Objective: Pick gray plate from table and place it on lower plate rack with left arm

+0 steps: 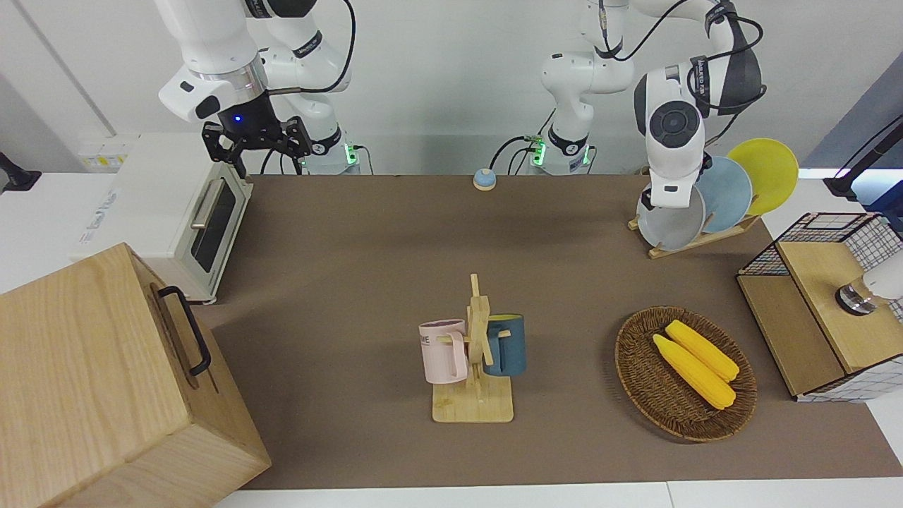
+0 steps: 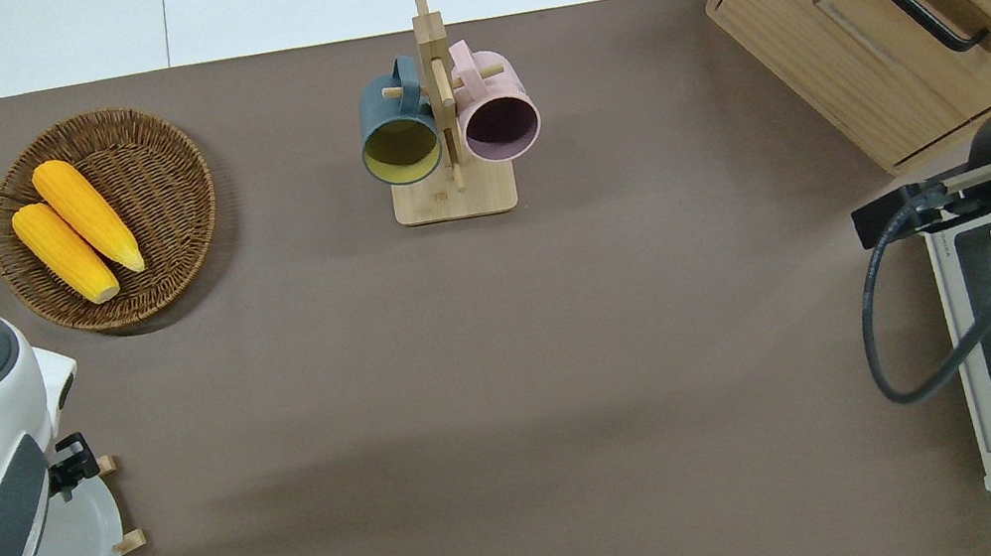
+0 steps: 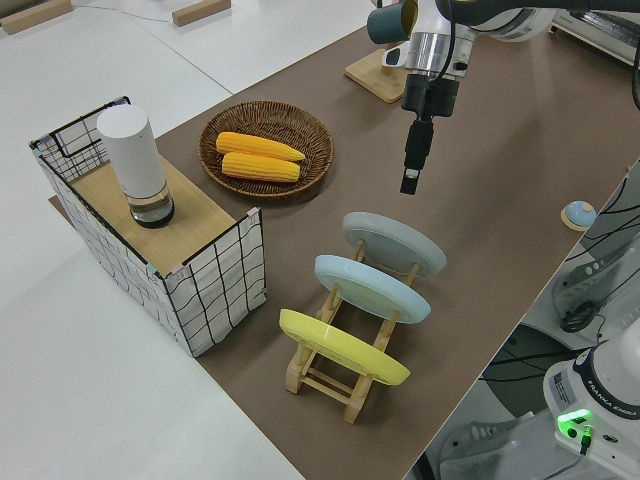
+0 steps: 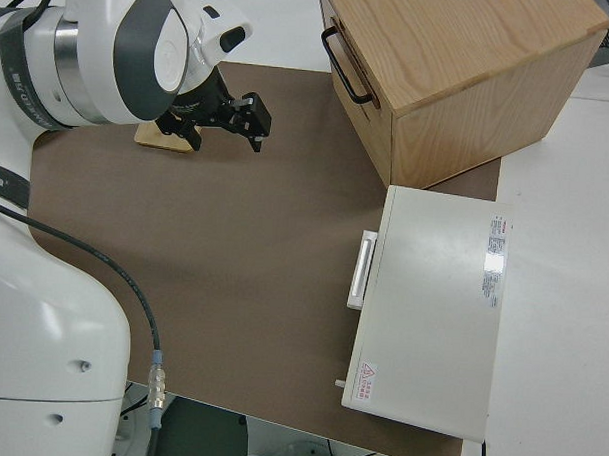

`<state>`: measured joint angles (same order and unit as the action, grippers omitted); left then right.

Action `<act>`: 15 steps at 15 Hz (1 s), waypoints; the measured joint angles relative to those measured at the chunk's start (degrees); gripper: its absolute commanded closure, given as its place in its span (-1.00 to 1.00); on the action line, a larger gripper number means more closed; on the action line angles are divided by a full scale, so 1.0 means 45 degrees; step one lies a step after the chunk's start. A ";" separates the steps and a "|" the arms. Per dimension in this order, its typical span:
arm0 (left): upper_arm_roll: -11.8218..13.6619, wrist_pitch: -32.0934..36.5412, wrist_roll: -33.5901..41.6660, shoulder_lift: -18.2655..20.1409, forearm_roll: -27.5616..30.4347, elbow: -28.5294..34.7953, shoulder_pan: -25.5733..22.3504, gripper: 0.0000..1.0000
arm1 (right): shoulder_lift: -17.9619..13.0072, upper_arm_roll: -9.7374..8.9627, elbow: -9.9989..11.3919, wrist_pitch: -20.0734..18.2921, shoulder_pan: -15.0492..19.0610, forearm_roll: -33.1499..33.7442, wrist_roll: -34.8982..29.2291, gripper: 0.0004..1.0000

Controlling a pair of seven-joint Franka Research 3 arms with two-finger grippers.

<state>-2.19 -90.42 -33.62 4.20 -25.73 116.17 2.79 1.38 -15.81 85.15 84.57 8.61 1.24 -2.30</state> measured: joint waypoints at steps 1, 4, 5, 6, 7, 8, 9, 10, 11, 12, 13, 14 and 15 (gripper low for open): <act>0.0014 -0.0040 0.0042 0.0028 0.0560 -0.0342 0.0000 -0.96 | 0.0000 0.0000 0.0000 0.0000 0.0000 0.0000 0.0000 -0.97; 0.0238 -0.0089 0.0311 0.0097 0.2146 -0.1450 -0.0012 -0.96 | 0.0000 0.0000 0.0000 0.0000 0.0000 0.0000 0.0000 -0.97; 0.0444 -0.0093 0.0481 0.0123 0.2614 -0.1810 -0.0013 -0.97 | 0.0000 0.0000 0.0000 0.0000 0.0000 0.0000 0.0000 -0.97; 0.0657 -0.0096 0.0707 0.0143 0.3041 -0.2122 -0.0015 -0.97 | 0.0000 0.0000 0.0000 0.0000 0.0000 0.0000 0.0000 -0.97; 0.0857 -0.0096 0.0964 0.0167 0.3419 -0.2406 -0.0019 -0.97 | 0.0000 0.0000 0.0000 0.0000 0.0000 0.0000 0.0000 -0.97; 0.1010 -0.0097 0.1181 0.0187 0.3659 -0.2621 -0.0024 -0.97 | 0.0000 0.0000 0.0000 0.0000 0.0000 0.0000 0.0000 -0.97; 0.1134 -0.0097 0.1371 0.0203 0.3787 -0.2785 -0.0027 -0.97 | 0.0000 0.0000 0.0000 0.0000 0.0000 0.0000 0.0000 -0.97; 0.1232 -0.0097 0.1555 0.0210 0.3904 -0.2909 -0.0028 -0.97 | 0.0000 0.0000 0.0000 0.0000 0.0000 0.0000 0.0000 -0.97; 0.1332 -0.0099 0.1777 0.0213 0.4126 -0.3024 -0.0029 -0.97 | 0.0000 0.0000 0.0000 0.0000 0.0000 0.0000 0.0000 -0.97; 0.1472 -0.0100 0.2078 0.0214 0.4446 -0.3149 -0.0029 -0.97 | 0.0000 0.0000 0.0000 0.0000 0.0000 0.0000 0.0000 -0.97; 0.1688 -0.0100 0.2527 0.0218 0.4813 -0.3292 -0.0029 -0.97 | 0.0000 0.0000 0.0000 0.0000 0.0000 0.0000 0.0000 -0.97; 0.1929 -0.0100 0.3042 0.0222 0.5157 -0.3421 -0.0031 -0.97 | 0.0000 0.0000 0.0000 0.0000 0.0000 0.0000 0.0000 -0.97; 0.2198 -0.0100 0.3665 0.0232 0.5507 -0.3538 -0.0033 -0.97 | 0.0000 0.0000 0.0000 0.0000 0.0000 0.0000 0.0000 -0.97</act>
<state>7.70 -90.87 -17.13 5.24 -0.95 100.25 2.64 1.38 -15.81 85.15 84.57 8.61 1.24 -2.30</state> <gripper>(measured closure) 0.009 0.013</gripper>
